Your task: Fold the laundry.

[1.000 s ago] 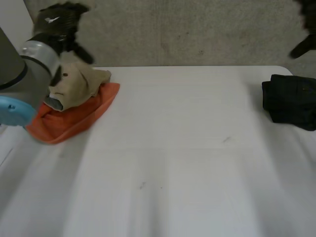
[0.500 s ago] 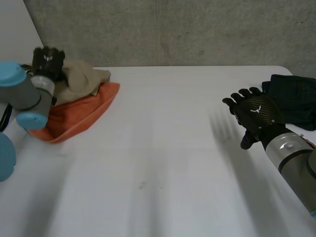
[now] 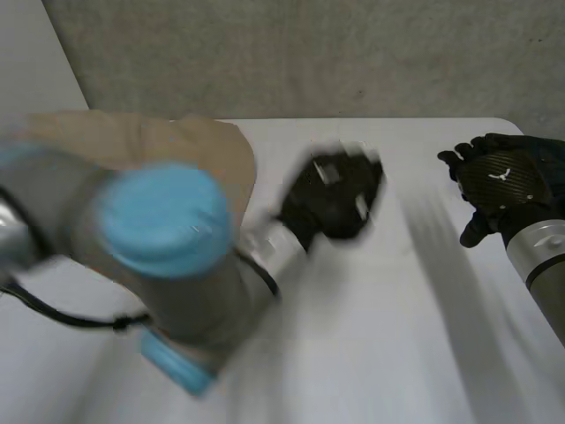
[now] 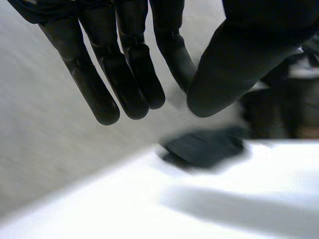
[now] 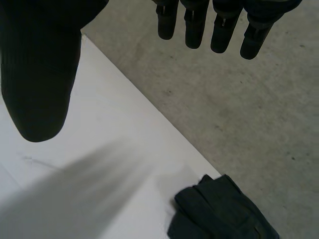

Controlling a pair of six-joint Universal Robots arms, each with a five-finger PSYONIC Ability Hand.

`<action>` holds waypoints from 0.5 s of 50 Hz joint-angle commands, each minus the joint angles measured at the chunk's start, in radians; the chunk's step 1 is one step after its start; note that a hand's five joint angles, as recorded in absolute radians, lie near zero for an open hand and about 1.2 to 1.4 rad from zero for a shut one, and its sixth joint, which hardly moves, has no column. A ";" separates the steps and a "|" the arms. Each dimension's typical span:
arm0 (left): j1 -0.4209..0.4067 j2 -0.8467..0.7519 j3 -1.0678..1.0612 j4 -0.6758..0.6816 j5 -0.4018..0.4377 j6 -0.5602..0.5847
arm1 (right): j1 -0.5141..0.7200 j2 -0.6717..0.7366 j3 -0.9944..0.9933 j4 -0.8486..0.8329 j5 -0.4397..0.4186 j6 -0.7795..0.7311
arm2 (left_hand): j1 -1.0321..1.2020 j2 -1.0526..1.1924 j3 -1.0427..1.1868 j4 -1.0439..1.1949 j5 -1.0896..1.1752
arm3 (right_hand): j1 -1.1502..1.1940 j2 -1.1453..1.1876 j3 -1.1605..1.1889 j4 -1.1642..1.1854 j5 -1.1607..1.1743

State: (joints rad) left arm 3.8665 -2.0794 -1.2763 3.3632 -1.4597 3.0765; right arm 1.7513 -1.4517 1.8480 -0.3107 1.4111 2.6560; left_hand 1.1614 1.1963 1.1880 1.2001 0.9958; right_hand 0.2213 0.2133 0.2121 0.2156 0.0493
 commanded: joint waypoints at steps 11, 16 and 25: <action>0.304 0.053 0.026 -0.101 -0.163 0.149 | -0.018 0.008 0.010 0.001 -0.009 0.007 | -0.924 -0.959 -0.951 -0.963 -0.933 | -0.047 -0.039 -0.038 -0.041 -0.049; 0.490 0.000 0.100 -0.042 -0.153 0.352 | -0.012 0.016 0.014 0.001 -0.009 0.007 | -0.921 -0.956 -0.948 -0.960 -0.930 | -0.047 -0.039 -0.038 -0.041 -0.049; 0.692 -0.293 0.304 0.031 -0.038 0.773 | -0.010 0.053 0.019 0.002 -0.007 0.005 | -0.924 -0.959 -0.951 -0.963 -0.933 | -0.047 -0.039 -0.038 -0.041 -0.049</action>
State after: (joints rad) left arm 4.4586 -2.1773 -1.1053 3.3513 -1.5714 3.6038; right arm 1.7412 -1.4162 1.8636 -0.3098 1.4027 2.6627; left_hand 0.2392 0.2573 0.2589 0.2498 0.0648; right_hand 0.2213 0.2133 0.2121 0.2156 0.0493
